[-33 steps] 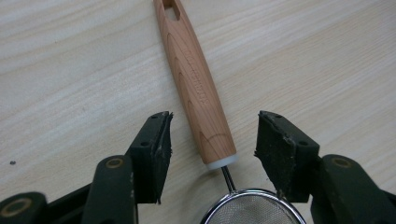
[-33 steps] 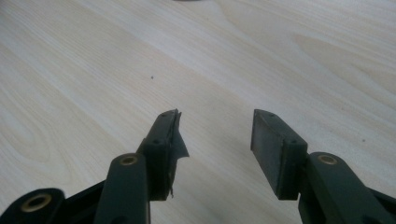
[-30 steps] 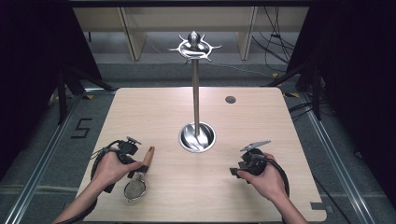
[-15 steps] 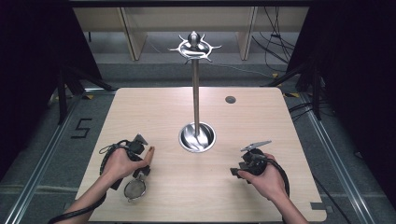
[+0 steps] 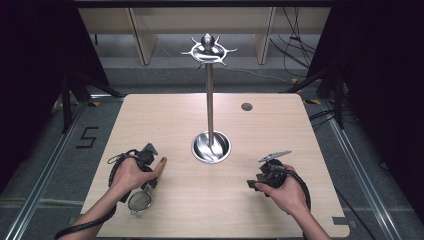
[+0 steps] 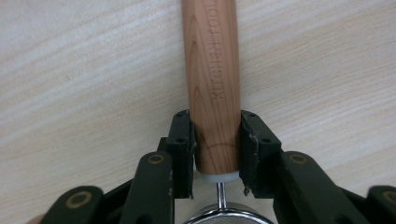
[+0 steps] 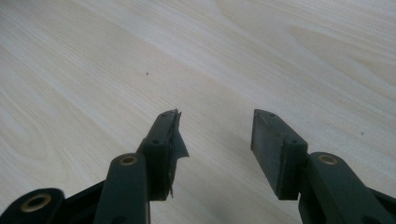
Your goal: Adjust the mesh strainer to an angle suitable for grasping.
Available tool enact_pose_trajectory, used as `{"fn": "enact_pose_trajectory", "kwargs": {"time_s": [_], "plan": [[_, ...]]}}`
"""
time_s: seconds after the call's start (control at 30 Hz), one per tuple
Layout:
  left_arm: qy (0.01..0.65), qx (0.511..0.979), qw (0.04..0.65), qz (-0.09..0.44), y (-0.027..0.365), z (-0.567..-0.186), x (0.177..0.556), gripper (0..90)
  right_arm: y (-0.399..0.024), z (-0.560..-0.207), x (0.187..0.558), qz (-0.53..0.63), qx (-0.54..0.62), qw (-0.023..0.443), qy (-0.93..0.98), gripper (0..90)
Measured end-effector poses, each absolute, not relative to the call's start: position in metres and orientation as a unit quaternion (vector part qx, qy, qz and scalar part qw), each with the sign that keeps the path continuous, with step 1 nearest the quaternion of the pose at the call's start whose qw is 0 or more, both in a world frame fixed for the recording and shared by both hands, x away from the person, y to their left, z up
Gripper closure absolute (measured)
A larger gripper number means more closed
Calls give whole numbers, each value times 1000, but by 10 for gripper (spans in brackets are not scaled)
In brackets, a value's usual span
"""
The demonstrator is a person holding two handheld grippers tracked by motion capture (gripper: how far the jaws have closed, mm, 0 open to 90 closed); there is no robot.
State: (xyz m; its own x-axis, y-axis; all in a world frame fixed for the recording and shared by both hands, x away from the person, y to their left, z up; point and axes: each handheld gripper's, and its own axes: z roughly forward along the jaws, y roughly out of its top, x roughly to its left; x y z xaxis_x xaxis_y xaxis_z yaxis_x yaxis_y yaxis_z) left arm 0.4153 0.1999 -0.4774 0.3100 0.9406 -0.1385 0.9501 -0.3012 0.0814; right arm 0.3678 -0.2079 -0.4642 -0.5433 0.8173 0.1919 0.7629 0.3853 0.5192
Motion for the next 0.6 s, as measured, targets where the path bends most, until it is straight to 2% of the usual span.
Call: {"fn": "enact_pose_trajectory", "kwargs": {"time_s": [0.17, 0.27, 0.33, 0.6], "plan": [[586, 801, 122, -18, 205, -474, 410, 678, -207, -464, 368, 287, 475, 49, 831, 524], [566, 810, 151, 4, 210, -468, 406, 679, -208, -464, 369, 288, 472, 51, 831, 522], [530, 827, 185, 26, 217, -465, 403, 679, -209, -464, 369, 293, 475, 49, 828, 520], [501, 817, 280, 58, 233, -453, 380, 679, -209, -466, 369, 312, 469, 60, 824, 516]]}}
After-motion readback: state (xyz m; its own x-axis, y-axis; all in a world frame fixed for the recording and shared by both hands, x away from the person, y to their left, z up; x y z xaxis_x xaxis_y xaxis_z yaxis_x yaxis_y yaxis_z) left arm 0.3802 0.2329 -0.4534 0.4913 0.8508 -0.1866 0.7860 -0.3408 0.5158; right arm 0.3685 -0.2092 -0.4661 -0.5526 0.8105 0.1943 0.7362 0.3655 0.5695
